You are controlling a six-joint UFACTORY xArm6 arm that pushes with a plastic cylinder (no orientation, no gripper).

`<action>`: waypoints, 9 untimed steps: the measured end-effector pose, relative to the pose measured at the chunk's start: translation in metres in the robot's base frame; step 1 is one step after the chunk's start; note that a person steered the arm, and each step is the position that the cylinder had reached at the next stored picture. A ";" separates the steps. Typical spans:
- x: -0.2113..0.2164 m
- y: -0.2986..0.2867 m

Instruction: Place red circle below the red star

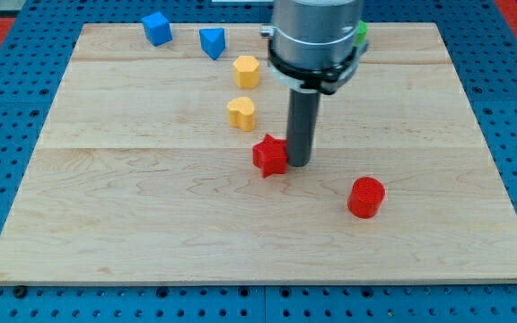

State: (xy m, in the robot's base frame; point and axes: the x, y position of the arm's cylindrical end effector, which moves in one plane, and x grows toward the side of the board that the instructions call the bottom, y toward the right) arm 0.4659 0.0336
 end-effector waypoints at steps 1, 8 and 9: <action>0.000 -0.017; 0.043 0.087; 0.043 0.073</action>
State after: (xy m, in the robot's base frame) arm 0.5094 0.1068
